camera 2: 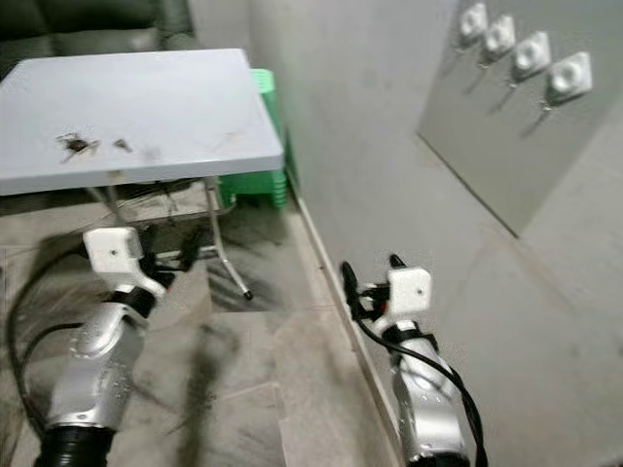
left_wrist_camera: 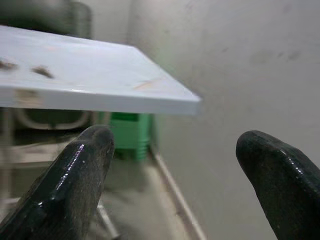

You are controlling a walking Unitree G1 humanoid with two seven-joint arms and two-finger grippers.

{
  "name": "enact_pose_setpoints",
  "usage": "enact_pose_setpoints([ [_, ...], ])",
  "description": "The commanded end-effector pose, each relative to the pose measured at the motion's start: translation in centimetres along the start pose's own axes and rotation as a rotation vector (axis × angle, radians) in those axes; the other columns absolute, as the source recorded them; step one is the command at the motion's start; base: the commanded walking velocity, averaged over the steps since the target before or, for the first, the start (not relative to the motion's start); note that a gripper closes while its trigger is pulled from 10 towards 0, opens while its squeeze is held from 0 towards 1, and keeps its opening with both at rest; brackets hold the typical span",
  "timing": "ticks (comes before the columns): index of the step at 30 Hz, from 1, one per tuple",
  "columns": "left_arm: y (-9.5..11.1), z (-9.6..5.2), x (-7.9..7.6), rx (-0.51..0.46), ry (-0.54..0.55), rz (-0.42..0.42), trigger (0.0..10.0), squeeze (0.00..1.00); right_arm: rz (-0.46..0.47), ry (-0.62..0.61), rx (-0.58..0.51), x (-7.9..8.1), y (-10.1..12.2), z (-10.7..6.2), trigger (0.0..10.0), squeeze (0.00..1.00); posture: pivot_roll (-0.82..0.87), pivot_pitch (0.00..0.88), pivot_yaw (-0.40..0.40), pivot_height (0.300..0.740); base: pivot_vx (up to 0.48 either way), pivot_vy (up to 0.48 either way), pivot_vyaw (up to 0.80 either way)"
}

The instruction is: Hang keys on a hook

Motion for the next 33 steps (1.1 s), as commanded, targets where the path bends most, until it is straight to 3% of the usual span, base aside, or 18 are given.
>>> enact_pose_setpoints([
  [1,0.7,0.4,-0.7,-0.014,0.018,-0.060,10.0,0.00,-0.021,-0.025,-0.015,-0.7,1.1,0.2,10.0,0.00,-0.06,0.000,-0.016,0.740,0.000,0.000,0.80],
  [8,0.4,0.6,-1.6,0.009,0.054,-0.083,10.0,0.00,-0.012,-0.018,-0.052,0.6,2.2,0.6,10.0,0.00,-0.05,0.000,-0.025,0.740,0.000,0.000,0.80],
  [14,1.1,1.3,-1.9,-0.007,0.006,-0.031,10.0,0.00,-0.026,-0.011,-0.057,1.1,2.4,1.0,10.0,0.00,-0.05,0.000,-0.023,0.740,0.000,0.000,0.80],
  [17,1.3,1.6,-1.8,-0.012,0.005,-0.035,10.0,0.00,0.015,-0.026,-0.063,0.9,2.5,1.0,10.0,0.00,-0.05,0.000,-0.021,0.740,0.000,0.000,0.00],
  [25,1.2,2.0,-1.9,-0.010,0.000,-0.055,10.0,0.00,-0.020,-0.053,-0.057,0.2,2.6,0.8,10.0,0.00,-0.06,0.000,-0.018,0.740,0.000,0.000,0.00],
  [33,1.0,2.0,-2.0,-0.002,-0.016,-0.060,10.0,0.00,-0.035,-0.053,-0.053,0.2,2.6,0.5,10.0,0.00,-0.07,0.000,-0.021,0.740,0.000,0.419,0.00],
])
Point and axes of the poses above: a point about 5 cm out from each wrist's last joint towards the gripper, its own z axis pointing out of the wrist towards the gripper, its own y axis along the axis of the wrist's last joint, x = y × z, the point moved 1 cm from there along z, pointing out of the wrist towards the gripper, and after that the axes turned 6 degrees about z, right-handed, at the moved point
